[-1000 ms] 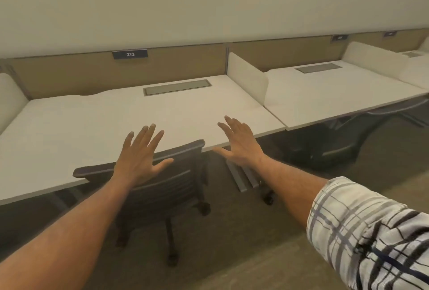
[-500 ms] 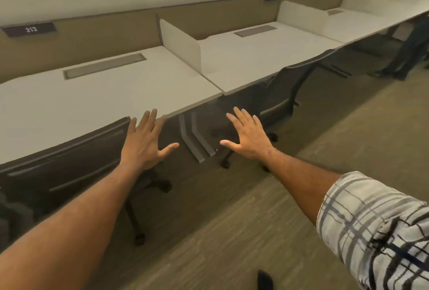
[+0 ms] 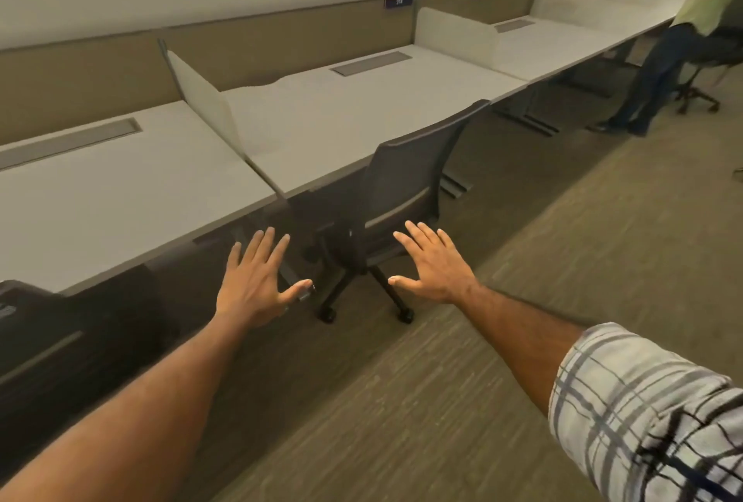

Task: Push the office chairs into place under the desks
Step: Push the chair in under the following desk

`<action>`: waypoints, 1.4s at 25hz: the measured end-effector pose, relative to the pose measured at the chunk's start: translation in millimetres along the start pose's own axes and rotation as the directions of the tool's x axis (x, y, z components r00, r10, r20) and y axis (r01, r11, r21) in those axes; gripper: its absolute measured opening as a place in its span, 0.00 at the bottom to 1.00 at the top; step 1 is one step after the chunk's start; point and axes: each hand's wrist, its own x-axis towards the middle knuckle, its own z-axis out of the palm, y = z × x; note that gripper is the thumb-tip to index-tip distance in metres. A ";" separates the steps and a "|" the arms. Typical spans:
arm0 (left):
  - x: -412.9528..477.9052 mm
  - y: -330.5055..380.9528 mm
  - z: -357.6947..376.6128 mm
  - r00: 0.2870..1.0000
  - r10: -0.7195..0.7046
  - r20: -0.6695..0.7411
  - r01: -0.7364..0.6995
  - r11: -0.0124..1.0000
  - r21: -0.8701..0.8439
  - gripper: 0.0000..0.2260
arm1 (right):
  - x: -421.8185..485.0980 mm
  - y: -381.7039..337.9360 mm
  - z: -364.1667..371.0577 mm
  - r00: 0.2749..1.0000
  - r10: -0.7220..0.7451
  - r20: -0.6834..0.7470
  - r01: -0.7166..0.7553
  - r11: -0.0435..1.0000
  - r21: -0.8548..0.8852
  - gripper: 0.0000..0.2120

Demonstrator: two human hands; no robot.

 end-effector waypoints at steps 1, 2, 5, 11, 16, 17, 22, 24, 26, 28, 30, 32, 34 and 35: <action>16.9 15.4 -1.4 1.000 0.017 0.005 -0.017 1.000 -0.002 0.44 | 4.5 20.0 -6.2 1.000 0.004 0.001 -0.004 1.000 0.002 0.43; 35.3 28.6 -4.4 0.999 0.036 0.006 -0.036 0.999 0.005 0.45 | 10.0 38.5 -12.3 1.000 0.006 -0.002 -0.006 1.000 -0.001 0.43; 101.7 61.7 -22.7 0.998 0.062 -0.009 -0.062 0.998 0.002 0.45 | 31.8 90.9 -29.9 0.999 -0.004 -0.044 0.003 1.000 -0.021 0.43; 245.9 128.3 -50.1 0.990 0.065 -0.129 -0.078 0.992 -0.095 0.41 | 112.0 183.8 -66.4 0.992 -0.023 -0.125 0.015 0.998 -0.061 0.43; 362.8 170.8 -46.1 0.990 0.007 -0.139 -0.035 0.978 -0.204 0.42 | 199.2 261.0 -108.5 0.988 -0.039 -0.153 0.020 0.992 -0.123 0.44; 380.4 180.5 -41.9 0.993 -0.019 -0.113 -0.008 0.972 -0.233 0.42 | 214.9 274.7 -114.6 0.989 -0.038 -0.141 0.019 0.991 -0.134 0.44; 456.7 217.6 -23.7 0.993 -0.114 0.026 0.117 0.939 -0.324 0.43 | 297.8 327.2 -128.3 0.990 -0.047 -0.133 0.033 0.994 -0.101 0.41; 468.2 218.7 -11.6 0.983 -0.161 0.092 0.183 0.926 -0.330 0.44 | 329.8 340.9 -124.6 0.990 -0.077 -0.122 0.067 0.994 -0.083 0.41; 472.2 217.3 -2.8 0.961 -0.190 0.202 0.256 0.888 -0.383 0.48 | 361.6 355.1 -115.5 0.989 -0.111 -0.092 0.108 0.993 -0.044 0.40; 471.8 219.0 -2.1 0.944 -0.199 0.263 0.297 0.861 -0.414 0.51 | 387.0 368.0 -103.3 0.989 -0.146 -0.034 0.146 0.989 -0.008 0.40; 474.0 223.2 -4.1 0.935 -0.243 0.258 0.332 0.855 -0.398 0.54 | 406.3 382.1 -90.0 0.982 -0.191 0.012 0.190 0.982 0.017 0.40; 473.0 227.7 -8.7 0.917 -0.260 0.304 0.365 0.853 -0.374 0.55 | 418.1 396.2 -82.4 0.968 -0.239 0.070 0.233 0.969 0.082 0.41; 470.7 231.2 -11.3 0.898 -0.247 0.365 0.376 0.860 -0.344 0.51 | 423.4 405.6 -77.8 0.946 -0.277 0.168 0.253 0.955 0.154 0.42; 471.2 237.9 -13.0 0.890 -0.255 0.377 0.384 0.866 -0.321 0.48 | 425.1 413.1 -77.9 0.929 -0.304 0.212 0.274 0.948 0.160 0.44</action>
